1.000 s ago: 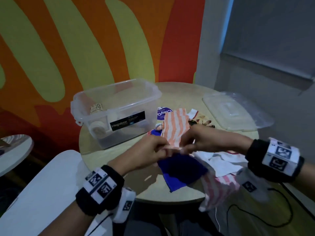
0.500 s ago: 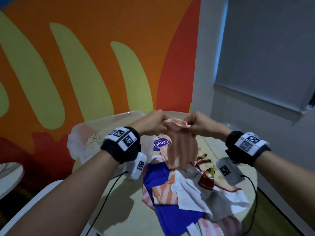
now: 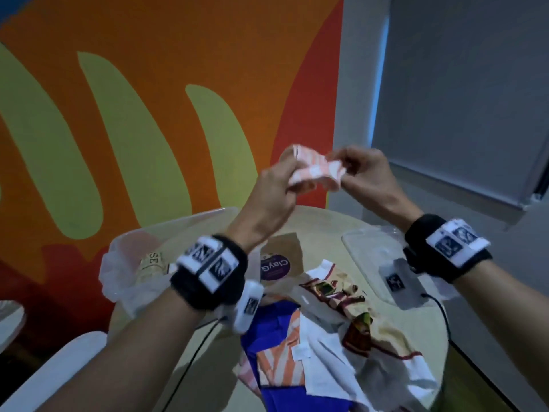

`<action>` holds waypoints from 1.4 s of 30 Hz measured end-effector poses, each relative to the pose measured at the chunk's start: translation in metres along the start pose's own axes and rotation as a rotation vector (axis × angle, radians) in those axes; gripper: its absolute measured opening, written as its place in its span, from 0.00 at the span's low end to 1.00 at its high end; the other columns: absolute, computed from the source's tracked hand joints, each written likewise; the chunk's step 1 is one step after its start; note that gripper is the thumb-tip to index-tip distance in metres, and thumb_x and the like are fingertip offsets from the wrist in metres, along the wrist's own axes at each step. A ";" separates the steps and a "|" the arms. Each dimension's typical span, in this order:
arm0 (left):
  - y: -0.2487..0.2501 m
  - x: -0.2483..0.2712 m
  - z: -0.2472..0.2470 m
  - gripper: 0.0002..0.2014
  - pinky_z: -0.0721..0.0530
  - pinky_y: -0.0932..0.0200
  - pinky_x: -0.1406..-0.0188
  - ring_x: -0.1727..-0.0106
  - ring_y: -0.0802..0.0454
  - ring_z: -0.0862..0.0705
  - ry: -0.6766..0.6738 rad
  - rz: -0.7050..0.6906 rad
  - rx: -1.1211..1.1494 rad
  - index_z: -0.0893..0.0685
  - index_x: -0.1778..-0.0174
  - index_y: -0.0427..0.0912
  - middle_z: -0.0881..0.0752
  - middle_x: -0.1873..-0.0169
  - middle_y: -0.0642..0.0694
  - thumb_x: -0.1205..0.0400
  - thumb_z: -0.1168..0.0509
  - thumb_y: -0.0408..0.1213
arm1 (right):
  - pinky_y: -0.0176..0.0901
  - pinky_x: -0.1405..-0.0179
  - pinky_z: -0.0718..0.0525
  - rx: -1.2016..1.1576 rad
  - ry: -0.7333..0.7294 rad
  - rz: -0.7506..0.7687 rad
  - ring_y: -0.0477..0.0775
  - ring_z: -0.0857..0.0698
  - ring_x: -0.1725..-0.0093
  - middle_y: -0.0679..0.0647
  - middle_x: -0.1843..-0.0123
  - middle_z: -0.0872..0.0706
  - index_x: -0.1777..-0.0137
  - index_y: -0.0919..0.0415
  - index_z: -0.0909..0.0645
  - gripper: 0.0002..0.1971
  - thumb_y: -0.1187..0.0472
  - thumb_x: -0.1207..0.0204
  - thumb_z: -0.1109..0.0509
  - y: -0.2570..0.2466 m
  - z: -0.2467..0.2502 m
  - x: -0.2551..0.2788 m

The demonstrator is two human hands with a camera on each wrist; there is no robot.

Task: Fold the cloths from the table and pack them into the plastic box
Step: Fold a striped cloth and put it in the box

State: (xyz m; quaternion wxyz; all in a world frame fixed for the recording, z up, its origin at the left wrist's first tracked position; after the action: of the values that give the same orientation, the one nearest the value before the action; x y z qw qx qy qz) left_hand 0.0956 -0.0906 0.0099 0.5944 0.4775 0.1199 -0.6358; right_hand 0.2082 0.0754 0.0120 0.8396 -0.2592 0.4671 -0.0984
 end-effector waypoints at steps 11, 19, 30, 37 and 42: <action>-0.055 0.263 -0.100 0.12 0.27 0.50 0.35 0.25 0.48 0.30 -0.761 0.126 -0.321 0.18 0.39 0.48 0.22 0.28 0.52 0.17 0.38 0.38 | 0.26 0.35 0.25 0.255 -0.839 -0.125 0.46 0.21 0.30 0.47 0.26 0.22 0.40 0.52 0.16 0.07 0.58 0.17 0.28 0.059 -0.056 0.282; -0.033 0.247 -0.101 0.08 0.21 0.52 0.37 0.41 0.54 0.19 -0.671 0.179 -0.154 0.16 0.37 0.51 0.13 0.41 0.52 0.09 0.38 0.42 | 0.37 0.34 0.19 0.283 -0.749 0.100 0.45 0.21 0.32 0.48 0.29 0.19 0.31 0.53 0.18 0.20 0.49 0.17 0.40 0.033 -0.067 0.309; -0.066 0.232 -0.115 0.11 0.13 0.42 0.45 0.46 0.51 0.14 -0.627 0.597 -0.020 0.11 0.41 0.46 0.10 0.48 0.49 0.15 0.30 0.47 | 0.42 0.57 0.15 0.101 -0.699 -0.358 0.44 0.13 0.58 0.46 0.56 0.10 0.47 0.55 0.12 0.06 0.58 0.14 0.30 0.068 -0.072 0.269; -0.068 0.233 -0.107 0.07 0.12 0.46 0.44 0.48 0.57 0.15 -0.606 0.636 0.054 0.16 0.42 0.50 0.13 0.50 0.55 0.14 0.30 0.44 | 0.34 0.61 0.16 -0.018 -0.789 -0.507 0.40 0.12 0.60 0.48 0.56 0.09 0.42 0.49 0.17 0.12 0.51 0.22 0.21 0.057 -0.073 0.257; -0.065 0.234 -0.105 0.02 0.12 0.47 0.46 0.47 0.55 0.15 -0.664 0.565 0.083 0.20 0.45 0.53 0.13 0.48 0.54 0.11 0.34 0.42 | 0.46 0.59 0.18 0.263 -0.828 -0.167 0.39 0.20 0.57 0.41 0.52 0.16 0.41 0.46 0.21 0.09 0.52 0.19 0.26 0.042 -0.074 0.263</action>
State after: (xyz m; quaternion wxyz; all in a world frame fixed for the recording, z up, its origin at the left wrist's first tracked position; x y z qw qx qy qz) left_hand 0.1258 -0.1480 -0.2469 0.7315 0.2850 -0.2386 -0.5717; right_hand 0.2858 -0.0213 -0.2347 0.9710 -0.2045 0.0526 -0.1123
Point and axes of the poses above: each hand's wrist, its own x-axis away from the middle knuckle, its own z-axis out of the back of the hand, y = z × x, the point moved 3 cm from there along -x, towards the middle knuckle
